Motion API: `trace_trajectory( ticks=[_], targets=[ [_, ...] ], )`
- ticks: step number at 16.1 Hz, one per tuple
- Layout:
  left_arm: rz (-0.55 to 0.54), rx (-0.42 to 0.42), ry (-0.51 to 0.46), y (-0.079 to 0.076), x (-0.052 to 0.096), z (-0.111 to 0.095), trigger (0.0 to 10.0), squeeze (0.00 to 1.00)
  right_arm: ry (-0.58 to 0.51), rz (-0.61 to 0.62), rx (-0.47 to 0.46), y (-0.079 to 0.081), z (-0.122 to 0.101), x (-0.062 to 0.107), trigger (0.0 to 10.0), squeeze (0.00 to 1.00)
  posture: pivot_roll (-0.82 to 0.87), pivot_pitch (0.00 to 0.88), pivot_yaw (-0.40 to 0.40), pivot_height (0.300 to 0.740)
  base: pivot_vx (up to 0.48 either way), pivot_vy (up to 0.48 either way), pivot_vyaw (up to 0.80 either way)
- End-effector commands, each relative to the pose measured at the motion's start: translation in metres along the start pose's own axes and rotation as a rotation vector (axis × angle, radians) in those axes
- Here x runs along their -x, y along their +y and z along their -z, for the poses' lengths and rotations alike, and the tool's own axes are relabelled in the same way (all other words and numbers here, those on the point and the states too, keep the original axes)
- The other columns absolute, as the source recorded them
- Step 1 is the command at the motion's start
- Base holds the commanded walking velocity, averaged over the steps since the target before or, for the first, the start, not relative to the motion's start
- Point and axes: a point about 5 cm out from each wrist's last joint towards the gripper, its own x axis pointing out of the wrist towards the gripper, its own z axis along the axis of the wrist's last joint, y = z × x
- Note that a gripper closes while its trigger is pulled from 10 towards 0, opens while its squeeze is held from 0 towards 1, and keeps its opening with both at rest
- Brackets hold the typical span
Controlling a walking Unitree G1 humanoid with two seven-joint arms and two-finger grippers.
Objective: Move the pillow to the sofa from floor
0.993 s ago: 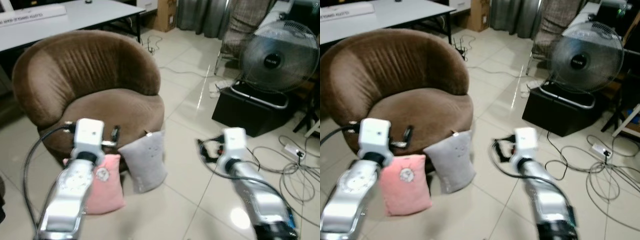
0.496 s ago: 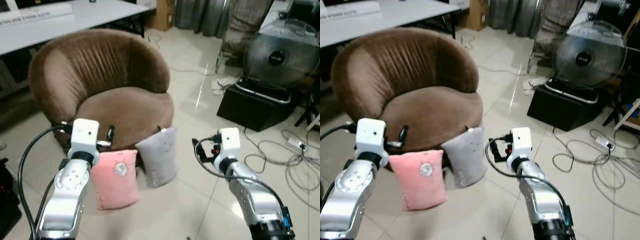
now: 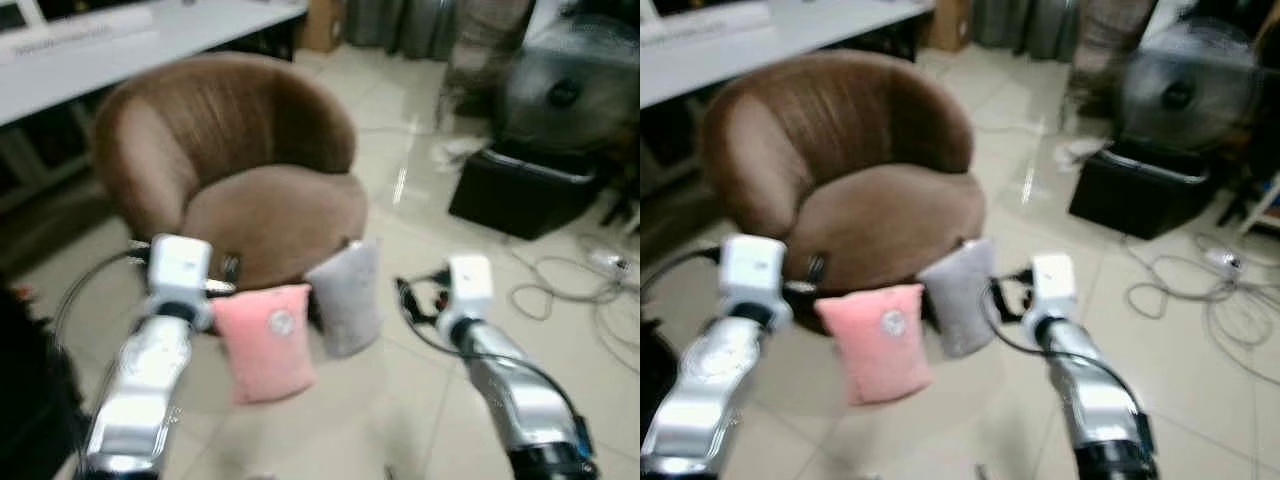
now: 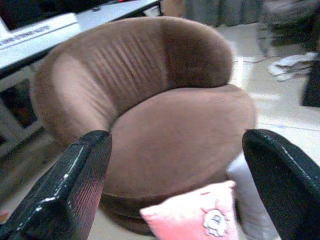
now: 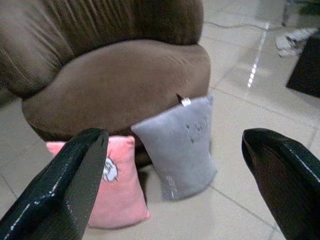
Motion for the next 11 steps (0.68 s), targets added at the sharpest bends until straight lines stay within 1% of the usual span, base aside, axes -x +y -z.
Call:
trace_trajectory(
  ticks=[1,2,4,7,11],
  targets=[
    [-0.007,-0.017,-0.002,0.0048,-0.0012,-0.0012,10.0,0.0,-0.023,0.004,-0.008,0.0011,-0.0045,-0.0011,10.0,0.0,0.05,0.0,0.009,0.74,0.0,0.337,0.0],
    [-0.005,-0.018,-0.002,0.0048,-0.0014,-0.0014,10.0,0.0,-0.023,0.008,-0.012,0.001,-0.0041,-0.0012,10.0,0.0,0.05,0.0,0.012,0.74,0.0,0.334,0.0],
    [0.0,-0.025,-0.003,0.0057,-0.0029,-0.0024,10.0,0.0,-0.023,0.011,-0.019,0.002,-0.0033,-0.0018,10.0,0.0,0.05,0.0,0.017,0.74,0.0,0.336,-0.51],
    [0.003,-0.031,-0.006,0.0062,-0.0045,-0.0039,10.0,0.0,-0.025,0.015,-0.026,0.0013,-0.0029,-0.0031,10.0,0.0,0.05,0.0,0.021,0.74,0.0,0.336,-0.67],
    [0.001,-0.04,0.0,0.0092,-0.0047,-0.0023,10.0,0.0,-0.022,0.009,-0.031,0.0043,-0.0007,-0.0046,10.0,0.0,0.07,0.0,0.02,0.74,0.0,0.335,-0.7]
  ],
)
